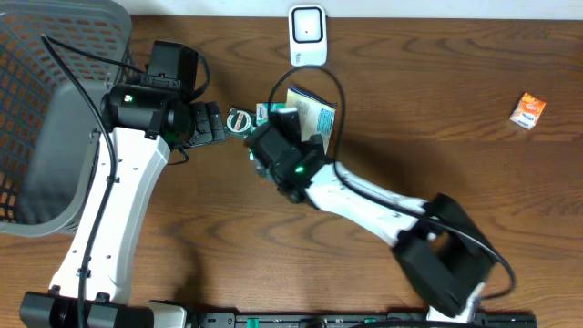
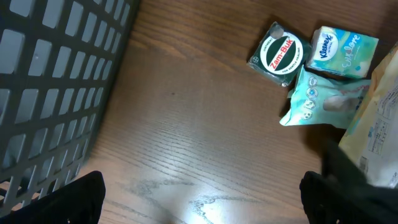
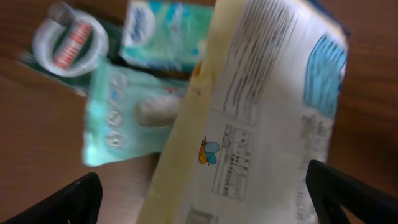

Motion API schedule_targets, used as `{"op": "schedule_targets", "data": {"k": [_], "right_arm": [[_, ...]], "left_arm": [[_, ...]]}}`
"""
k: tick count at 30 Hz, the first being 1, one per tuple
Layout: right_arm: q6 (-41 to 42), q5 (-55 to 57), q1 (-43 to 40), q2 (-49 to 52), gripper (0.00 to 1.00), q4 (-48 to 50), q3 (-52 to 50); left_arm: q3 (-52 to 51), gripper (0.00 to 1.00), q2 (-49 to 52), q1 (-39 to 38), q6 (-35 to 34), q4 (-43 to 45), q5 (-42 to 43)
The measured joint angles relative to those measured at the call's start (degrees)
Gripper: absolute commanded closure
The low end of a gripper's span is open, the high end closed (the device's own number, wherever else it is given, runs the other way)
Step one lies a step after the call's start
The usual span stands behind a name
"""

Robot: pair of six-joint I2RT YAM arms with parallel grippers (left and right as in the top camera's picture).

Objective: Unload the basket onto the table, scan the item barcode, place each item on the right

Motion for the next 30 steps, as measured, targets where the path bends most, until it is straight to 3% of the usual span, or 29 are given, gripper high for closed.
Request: {"op": "schedule_targets", "data": {"k": [2, 5, 6, 8, 17, 22, 28, 29, 30], "right_arm": [[0.3, 1.3, 0.4, 2.0, 0.09, 0.0, 0.0], [0.6, 2.5, 0.7, 3.5, 0.56, -1.4, 0.0], [0.8, 3.1, 0.6, 3.5, 0.86, -2.1, 0.0], [1.0, 3.7, 0.6, 3.4, 0.99, -2.1, 0.0], [1.2, 2.5, -2.4, -3.9, 0.99, -5.6, 0.0], [-0.7, -1.8, -9.1, -12.2, 0.99, -9.2, 0.3], [-1.8, -6.9, -18.6, -14.1, 0.98, -15.5, 0.5], [-2.2, -8.6, -20.2, -13.9, 0.87, -15.5, 0.5], [-2.9, -11.1, -21.7, -13.7, 0.64, -15.4, 0.5]], "left_arm": [[0.0, 0.01, 0.0, 0.0, 0.0, 0.0, 0.0], [0.0, 0.01, 0.0, 0.0, 0.0, 0.0, 0.0], [0.0, 0.02, 0.0, 0.0, 0.0, 0.0, 0.0], [0.0, 0.01, 0.0, 0.0, 0.0, 0.0, 0.0], [0.0, 0.01, 0.0, 0.0, 0.0, 0.0, 0.0], [0.0, 0.01, 0.0, 0.0, 0.0, 0.0, 0.0], [0.0, 0.02, 0.0, 0.0, 0.0, 0.0, 0.0], [0.0, 0.01, 0.0, 0.0, 0.0, 0.0, 0.0], [0.0, 0.02, 0.0, 0.0, 0.0, 0.0, 0.0]]}}
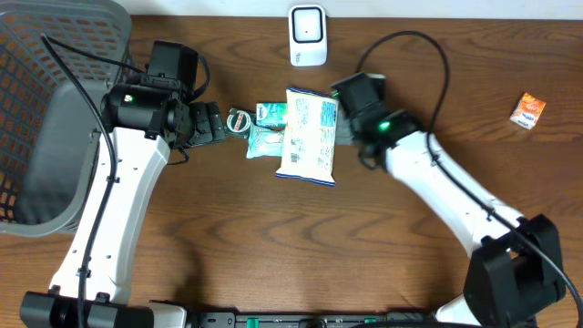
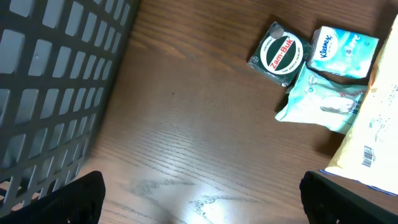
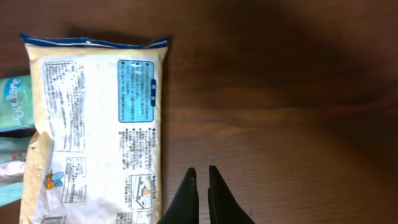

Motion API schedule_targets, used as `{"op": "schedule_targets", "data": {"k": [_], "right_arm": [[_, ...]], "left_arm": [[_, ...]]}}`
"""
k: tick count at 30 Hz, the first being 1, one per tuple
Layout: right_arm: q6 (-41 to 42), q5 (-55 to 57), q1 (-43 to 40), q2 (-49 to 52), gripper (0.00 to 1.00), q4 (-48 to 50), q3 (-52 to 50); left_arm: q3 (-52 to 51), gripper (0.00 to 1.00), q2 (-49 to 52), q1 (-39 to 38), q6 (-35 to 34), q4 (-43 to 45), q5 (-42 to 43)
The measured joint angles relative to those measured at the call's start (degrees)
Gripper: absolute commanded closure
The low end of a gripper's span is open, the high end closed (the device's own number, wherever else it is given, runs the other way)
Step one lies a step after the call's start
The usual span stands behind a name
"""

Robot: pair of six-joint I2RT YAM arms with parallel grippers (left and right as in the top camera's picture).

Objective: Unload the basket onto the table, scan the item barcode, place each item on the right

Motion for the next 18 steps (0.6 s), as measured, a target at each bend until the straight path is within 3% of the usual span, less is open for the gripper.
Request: {"op": "schedule_targets", "data": {"k": [1, 2, 3, 10, 18], "right_arm": [[-1.0, -2.3, -1.2, 0.1, 0.34, 0.3, 0.0], [-1.9, -5.0, -2.1, 0.2, 0.18, 0.7, 0.0], [-3.1, -7.4, -2.7, 0.3, 0.14, 1.2, 0.0], [-7.5, -18.1, -2.9, 3.8, 0.04, 2.8, 0.0], [-5.4, -28.6, -5.5, 15.0, 0.06, 6.4, -0.3]], "left_arm": [[0.0, 0.01, 0.0, 0.0, 0.0, 0.0, 0.0], [0.0, 0.01, 0.0, 0.0, 0.0, 0.0, 0.0], [0.0, 0.01, 0.0, 0.0, 0.0, 0.0, 0.0], [0.0, 0.01, 0.0, 0.0, 0.0, 0.0, 0.0], [0.0, 0.01, 0.0, 0.0, 0.0, 0.0, 0.0]]}}
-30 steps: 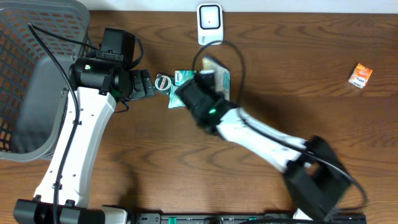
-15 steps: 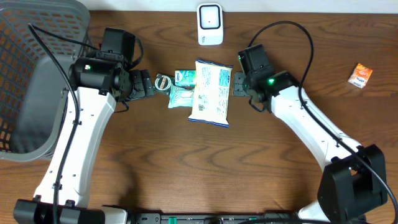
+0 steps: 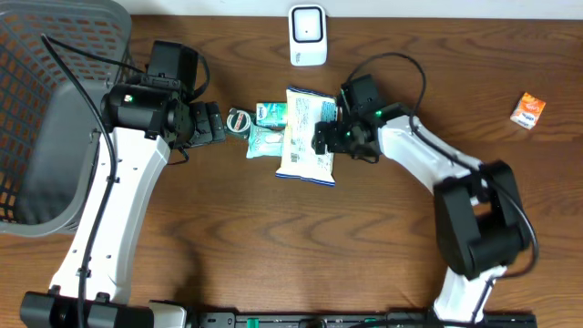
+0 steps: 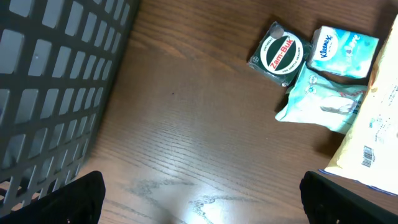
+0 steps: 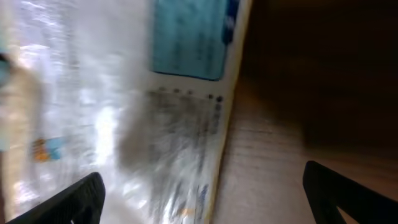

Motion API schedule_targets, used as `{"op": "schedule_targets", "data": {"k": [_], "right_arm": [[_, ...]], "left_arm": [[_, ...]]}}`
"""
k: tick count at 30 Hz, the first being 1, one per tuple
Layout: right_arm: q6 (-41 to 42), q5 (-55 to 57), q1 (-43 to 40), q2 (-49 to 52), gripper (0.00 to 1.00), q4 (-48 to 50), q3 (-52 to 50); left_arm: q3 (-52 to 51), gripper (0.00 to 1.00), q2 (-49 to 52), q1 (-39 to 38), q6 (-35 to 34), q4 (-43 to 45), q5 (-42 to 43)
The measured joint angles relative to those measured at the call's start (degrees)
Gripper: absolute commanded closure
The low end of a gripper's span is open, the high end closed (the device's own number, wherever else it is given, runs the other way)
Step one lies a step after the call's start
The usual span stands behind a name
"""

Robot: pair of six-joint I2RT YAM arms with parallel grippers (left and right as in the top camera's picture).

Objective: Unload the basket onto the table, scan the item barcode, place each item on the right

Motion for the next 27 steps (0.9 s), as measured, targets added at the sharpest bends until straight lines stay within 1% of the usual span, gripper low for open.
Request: {"op": "schedule_targets", "data": {"k": [3, 7, 11, 12, 14, 16, 20, 21, 22, 23, 27], "right_arm": [[0.6, -7.6, -3.4, 1.9, 0.09, 3.3, 0.0], [1.2, -17.8, -7.9, 3.7, 0.09, 6.4, 0.0], [1.4, -23.6, -9.4, 4.9, 0.11, 7.9, 0.0], [1.4, -24.7, -9.2, 5.0, 0.13, 7.7, 0.0], [1.4, -26.3, -8.7, 5.4, 0.20, 7.3, 0.0], [1.8, -27.3, -7.9, 5.9, 0.30, 7.6, -0.2], [3.1, -28.7, -5.4, 7.0, 0.55, 11.7, -1.5], [3.7, -28.9, -4.8, 7.3, 0.65, 12.4, -1.8], [3.9, -29.0, -4.2, 7.5, 0.84, 13.2, -2.1], [4.0, -29.1, -3.6, 7.7, 0.99, 14.2, -2.3], [4.7, -29.9, -2.5, 8.3, 0.99, 16.2, -2.4]], "left_arm": [[0.0, 0.02, 0.0, 0.0, 0.0, 0.0, 0.0], [0.0, 0.01, 0.0, 0.0, 0.0, 0.0, 0.0], [0.0, 0.02, 0.0, 0.0, 0.0, 0.0, 0.0], [0.0, 0.01, 0.0, 0.0, 0.0, 0.0, 0.0], [0.0, 0.01, 0.0, 0.0, 0.0, 0.0, 0.0], [0.0, 0.01, 0.0, 0.0, 0.0, 0.0, 0.0], [0.0, 0.01, 0.0, 0.0, 0.0, 0.0, 0.0], [0.0, 0.01, 0.0, 0.0, 0.0, 0.0, 0.0], [0.0, 0.01, 0.0, 0.0, 0.0, 0.0, 0.0], [0.0, 0.01, 0.0, 0.0, 0.0, 0.0, 0.0], [0.0, 0.01, 0.0, 0.0, 0.0, 0.0, 0.0]]}}
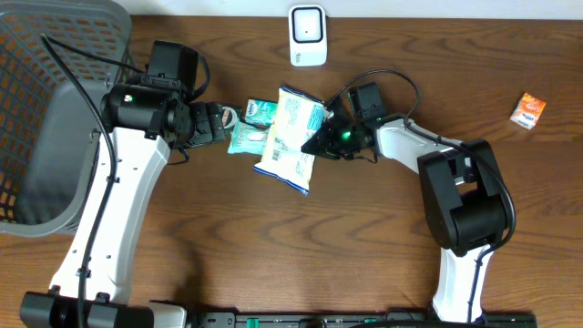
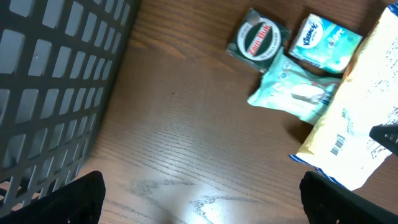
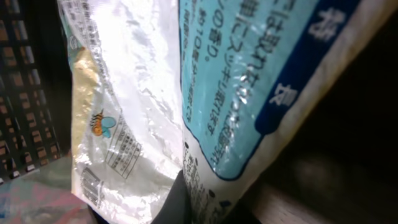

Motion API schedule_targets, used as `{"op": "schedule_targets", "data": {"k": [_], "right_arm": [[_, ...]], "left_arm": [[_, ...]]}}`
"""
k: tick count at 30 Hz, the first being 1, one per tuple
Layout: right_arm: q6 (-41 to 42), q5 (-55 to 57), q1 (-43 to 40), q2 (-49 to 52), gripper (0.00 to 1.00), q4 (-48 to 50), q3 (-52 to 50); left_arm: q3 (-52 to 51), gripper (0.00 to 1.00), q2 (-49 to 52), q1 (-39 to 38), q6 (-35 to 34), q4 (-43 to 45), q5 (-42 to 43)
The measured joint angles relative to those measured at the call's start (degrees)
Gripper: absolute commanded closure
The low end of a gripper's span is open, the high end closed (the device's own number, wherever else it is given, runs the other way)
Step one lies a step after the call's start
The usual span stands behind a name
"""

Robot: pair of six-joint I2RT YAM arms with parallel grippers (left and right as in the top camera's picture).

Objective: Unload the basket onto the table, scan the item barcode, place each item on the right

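Observation:
A large pale snack bag (image 1: 288, 138) with a blue edge lies skewed at mid-table, barcode side up; its barcode (image 2: 337, 144) shows in the left wrist view. My right gripper (image 1: 324, 139) is shut on the bag's right edge, and the bag (image 3: 155, 93) fills the right wrist view above the pinching fingers (image 3: 186, 202). The white scanner (image 1: 307, 35) stands at the far edge. My left gripper (image 1: 213, 123) hangs open to the left of the small items, its fingertips (image 2: 78, 199) at the frame's bottom corners.
A round green tin (image 2: 257, 40), a Kleenex pack (image 2: 326, 40) and a mint wipes pack (image 2: 292, 93) crowd the bag's left side. A grey mesh basket (image 1: 55, 118) fills the far left. An orange packet (image 1: 528, 109) lies far right.
My right gripper was open at the bag's right edge; it is now shut on that edge. The bag has shifted left and turned, and the three small items have shifted left with it.
First my right arm reached across the table with its open gripper over the tilted bag. Then the bag lay flat, the gripper shut beside its right side. Then the gripper stood open at the right edge, and now it grips that edge. The left arm stayed put.

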Motion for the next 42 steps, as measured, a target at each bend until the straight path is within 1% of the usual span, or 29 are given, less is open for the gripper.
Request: {"op": "schedule_targets", "data": {"k": [5, 10, 13, 16, 20, 24, 27, 30, 34, 38, 42], "right_arm": [[1.6, -0.7, -0.5, 0.0, 0.99, 2.4, -0.3], [2.0, -0.8, -3.2, -1.2, 0.99, 3.3, -0.8], [1.6, 1.5, -4.6, -4.8, 0.99, 1.6, -1.1], [-0.3, 7.2, -4.6, -11.3, 0.99, -2.9, -1.1], [-3.8, 19.0, -2.9, -21.7, 0.99, -9.5, -1.1], [-6.0, 33.9, 0.2, -28.4, 0.99, -16.3, -1.1], [-6.9, 50.9, 3.7, -30.4, 0.99, -22.3, -1.0], [-7.4, 69.9, 7.3, -30.1, 0.99, -26.4, -1.1], [-7.9, 88.0, 10.2, -28.4, 0.98, -27.5, -1.1], [-8.9, 97.7, 11.0, -24.6, 0.99, -27.6, -1.1], [-9.9, 101.2, 11.0, -19.0, 0.99, -27.6, -1.1]], "left_arm": [[0.0, 0.01, 0.0, 0.0, 0.0, 0.0, 0.0], [0.0, 0.01, 0.0, 0.0, 0.0, 0.0, 0.0], [0.0, 0.01, 0.0, 0.0, 0.0, 0.0, 0.0], [0.0, 0.01, 0.0, 0.0, 0.0, 0.0, 0.0], [0.0, 0.01, 0.0, 0.0, 0.0, 0.0, 0.0], [0.0, 0.01, 0.0, 0.0, 0.0, 0.0, 0.0], [0.0, 0.01, 0.0, 0.0, 0.0, 0.0, 0.0], [0.0, 0.01, 0.0, 0.0, 0.0, 0.0, 0.0], [0.0, 0.01, 0.0, 0.0, 0.0, 0.0, 0.0], [0.0, 0.02, 0.0, 0.0, 0.0, 0.0, 0.0], [0.0, 0.01, 0.0, 0.0, 0.0, 0.0, 0.0]]}}
